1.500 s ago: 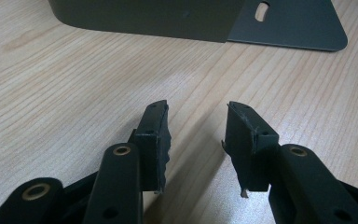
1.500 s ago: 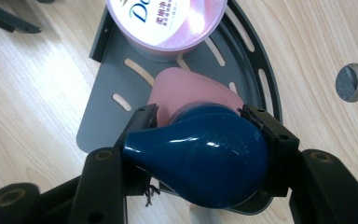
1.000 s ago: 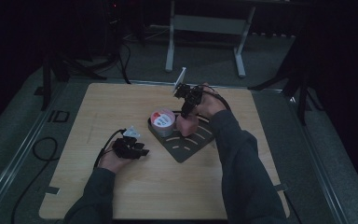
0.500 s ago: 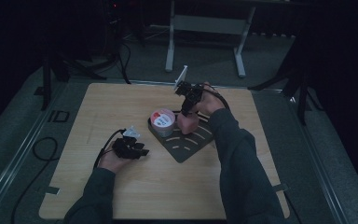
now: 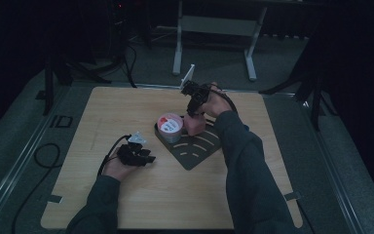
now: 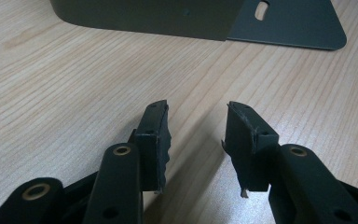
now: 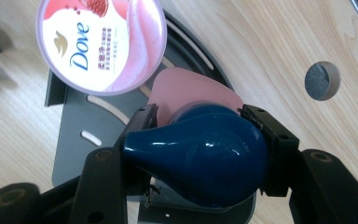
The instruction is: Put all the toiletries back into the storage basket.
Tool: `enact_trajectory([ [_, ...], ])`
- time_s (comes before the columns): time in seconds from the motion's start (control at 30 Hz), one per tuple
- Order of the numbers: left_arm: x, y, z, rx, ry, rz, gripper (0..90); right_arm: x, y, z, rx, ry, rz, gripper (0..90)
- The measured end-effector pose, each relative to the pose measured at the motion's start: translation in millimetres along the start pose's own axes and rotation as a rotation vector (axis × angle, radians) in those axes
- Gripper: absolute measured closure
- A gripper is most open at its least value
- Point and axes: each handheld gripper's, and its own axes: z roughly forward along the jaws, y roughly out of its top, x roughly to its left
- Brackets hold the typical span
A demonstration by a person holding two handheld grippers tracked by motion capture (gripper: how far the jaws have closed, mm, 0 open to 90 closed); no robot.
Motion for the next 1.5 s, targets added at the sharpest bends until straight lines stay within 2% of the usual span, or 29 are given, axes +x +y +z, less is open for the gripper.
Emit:
enact_trajectory([
  [0.73, -0.3, -0.5, -0.5, 0.0, 0.003, -0.002, 59.2, -3.3, 10.8, 13.0, -0.014, -0.001, 0.073, 47.7],
  [1.17, 0.0, -0.4, -0.6, 0.001, 0.001, -0.003, 59.2, -0.7, 14.0, 20.0, 0.007, -0.011, 0.095, 47.7],
  [1.5, -0.1, -0.4, -0.6, 0.0, 0.001, -0.003, 59.2, -1.6, 14.4, 28.1, 0.024, -0.001, 0.127, 47.7],
])
